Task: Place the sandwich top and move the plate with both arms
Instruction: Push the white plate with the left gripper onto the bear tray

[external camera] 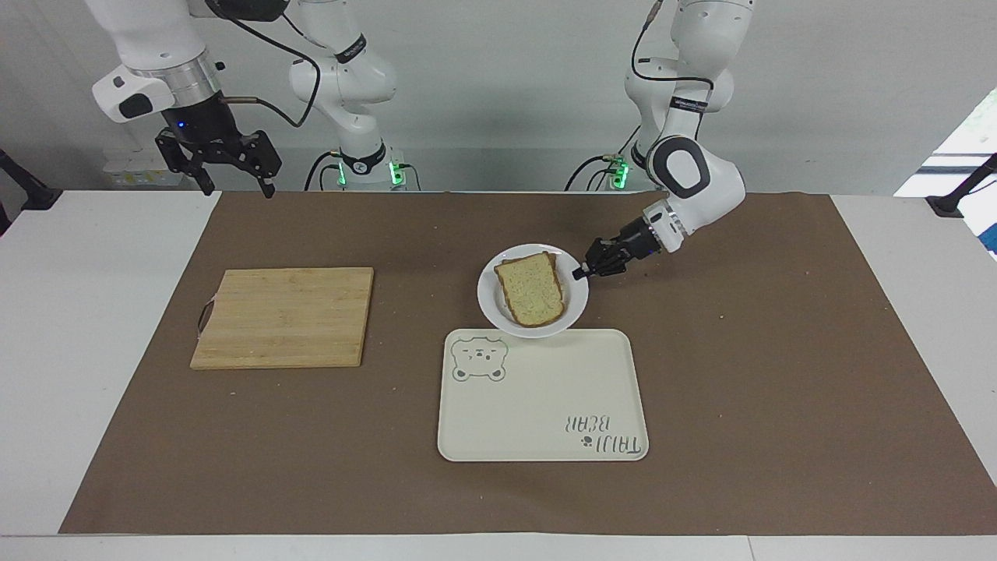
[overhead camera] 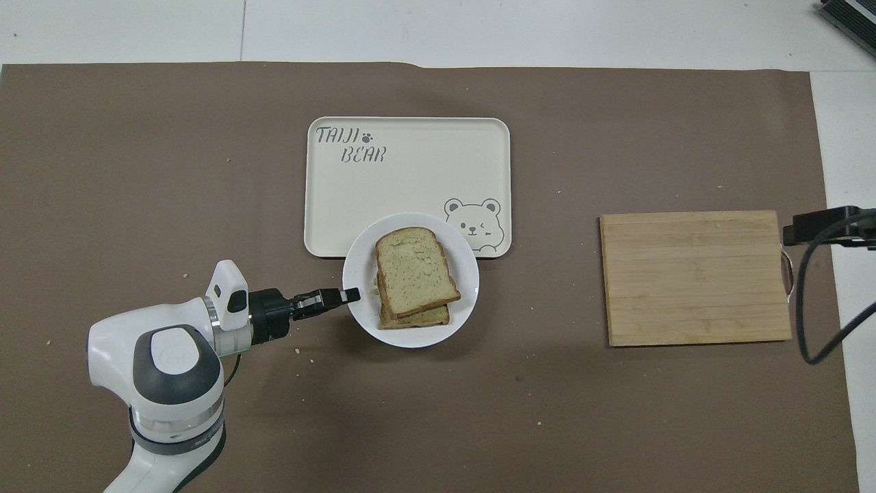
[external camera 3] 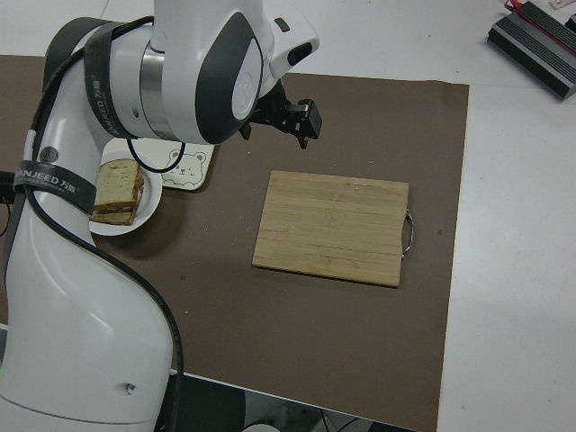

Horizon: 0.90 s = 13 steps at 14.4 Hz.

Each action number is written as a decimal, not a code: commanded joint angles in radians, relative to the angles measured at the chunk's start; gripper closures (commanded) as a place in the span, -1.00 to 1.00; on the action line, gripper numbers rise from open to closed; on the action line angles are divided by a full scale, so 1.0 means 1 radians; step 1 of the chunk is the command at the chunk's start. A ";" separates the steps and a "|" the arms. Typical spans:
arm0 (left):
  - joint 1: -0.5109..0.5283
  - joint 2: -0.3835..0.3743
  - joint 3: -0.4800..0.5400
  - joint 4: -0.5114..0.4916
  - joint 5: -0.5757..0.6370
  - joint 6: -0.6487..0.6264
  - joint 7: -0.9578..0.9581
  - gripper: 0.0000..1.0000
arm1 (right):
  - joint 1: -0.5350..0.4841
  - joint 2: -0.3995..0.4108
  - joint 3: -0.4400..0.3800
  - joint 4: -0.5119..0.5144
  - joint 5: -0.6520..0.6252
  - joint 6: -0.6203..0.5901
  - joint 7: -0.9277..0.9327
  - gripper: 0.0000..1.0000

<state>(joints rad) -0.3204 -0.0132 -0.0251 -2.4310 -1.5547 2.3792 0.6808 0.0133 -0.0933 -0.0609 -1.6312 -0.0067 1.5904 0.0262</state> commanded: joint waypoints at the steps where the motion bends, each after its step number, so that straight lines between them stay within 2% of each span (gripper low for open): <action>1: 0.032 0.096 -0.001 0.136 0.010 0.003 -0.041 1.00 | -0.006 -0.017 -0.007 -0.024 0.019 0.022 -0.032 -1.00; 4: 0.061 0.156 -0.001 0.231 0.059 0.012 -0.082 1.00 | -0.007 -0.017 -0.007 -0.024 0.017 0.022 -0.031 -1.00; 8: 0.063 0.336 -0.002 0.420 0.266 0.049 -0.222 1.00 | -0.007 -0.016 -0.007 -0.024 0.014 0.023 -0.032 -1.00; 12: 0.061 0.366 -0.002 0.432 0.285 0.074 -0.225 1.00 | -0.007 -0.016 -0.007 -0.024 0.014 0.022 -0.032 -1.00; 13: 0.063 0.366 -0.002 0.432 0.286 0.077 -0.231 0.83 | -0.007 -0.016 -0.008 -0.024 0.014 0.022 -0.032 -1.00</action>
<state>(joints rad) -0.2641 0.3449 -0.0215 -2.0153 -1.2971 2.4334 0.4799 0.0108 -0.0933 -0.0626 -1.6312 -0.0067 1.5905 0.0262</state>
